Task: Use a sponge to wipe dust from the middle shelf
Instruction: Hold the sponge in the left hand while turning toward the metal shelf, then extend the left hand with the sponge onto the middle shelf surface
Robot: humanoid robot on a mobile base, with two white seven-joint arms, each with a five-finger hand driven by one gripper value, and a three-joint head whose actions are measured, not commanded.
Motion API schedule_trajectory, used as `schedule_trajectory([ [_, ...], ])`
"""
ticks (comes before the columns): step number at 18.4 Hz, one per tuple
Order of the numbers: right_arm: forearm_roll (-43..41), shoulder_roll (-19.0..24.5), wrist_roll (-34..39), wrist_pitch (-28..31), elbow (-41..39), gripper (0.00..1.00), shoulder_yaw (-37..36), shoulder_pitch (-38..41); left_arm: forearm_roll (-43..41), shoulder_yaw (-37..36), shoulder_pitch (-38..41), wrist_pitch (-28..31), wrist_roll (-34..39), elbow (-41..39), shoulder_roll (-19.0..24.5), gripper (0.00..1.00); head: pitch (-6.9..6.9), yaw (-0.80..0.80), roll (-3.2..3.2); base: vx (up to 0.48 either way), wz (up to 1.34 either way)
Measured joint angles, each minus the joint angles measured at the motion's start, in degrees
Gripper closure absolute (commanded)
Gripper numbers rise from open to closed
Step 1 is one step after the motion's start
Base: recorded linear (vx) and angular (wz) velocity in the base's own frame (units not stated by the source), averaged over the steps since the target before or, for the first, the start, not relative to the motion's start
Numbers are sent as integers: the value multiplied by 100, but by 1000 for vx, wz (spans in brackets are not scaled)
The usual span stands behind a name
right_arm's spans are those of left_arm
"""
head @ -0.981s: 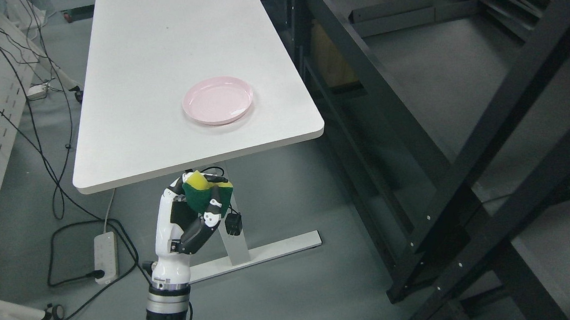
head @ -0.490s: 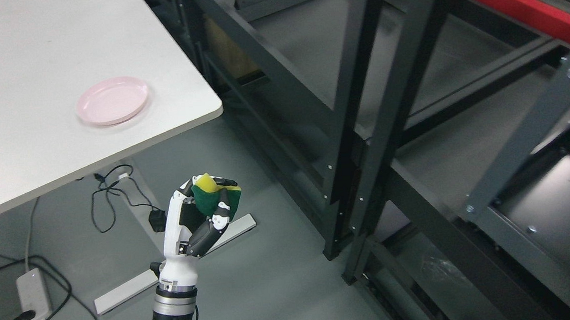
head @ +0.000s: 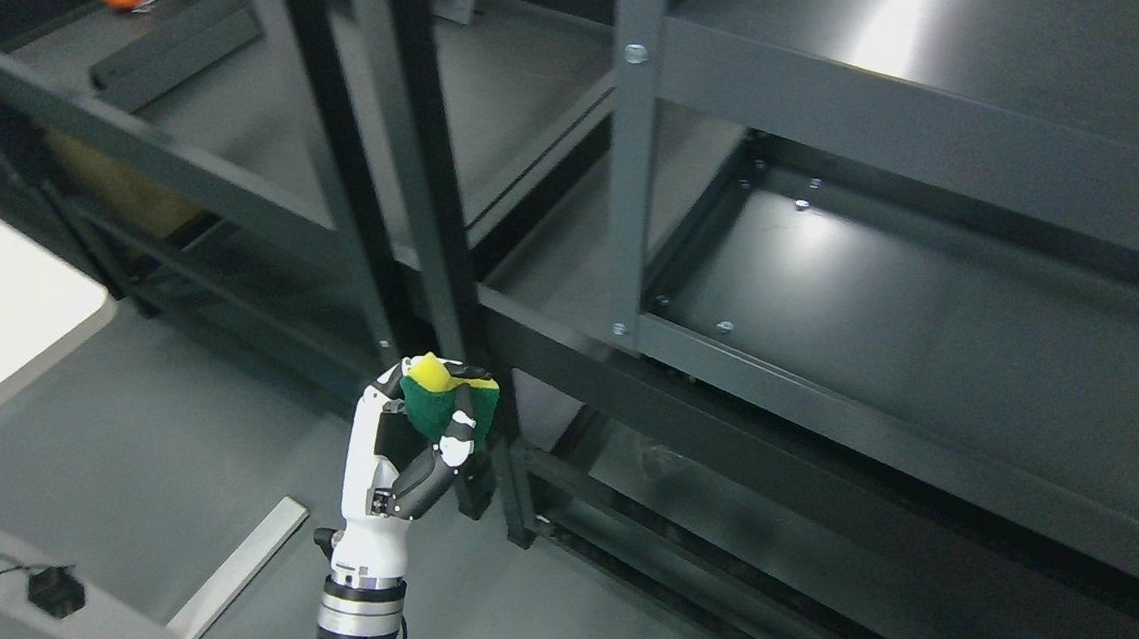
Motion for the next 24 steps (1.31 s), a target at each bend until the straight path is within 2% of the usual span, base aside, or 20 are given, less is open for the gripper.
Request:
schedule_trajectory([
  [7, 0, 0, 0, 0, 0, 0, 1, 2, -4, -106, 100, 5, -27, -1, -1, 95, -3, 0, 0, -27, -852],
  [12, 0, 0, 0, 0, 0, 0, 1, -1, -227, -518, 184, -3, -357, -34, -1, 95, -5, 0, 0, 6, -565],
  [19, 0, 0, 0, 0, 0, 0, 1, -2, -1703, -1475, -574, -135, -607, -61, -1, 93, -5, 0, 0, 10, -160],
  [24, 0, 0, 0, 0, 0, 0, 1, 0, -2997, -2094, -1812, -292, -982, -60, -1, 94, -5, 0, 0, -8, -60],
])
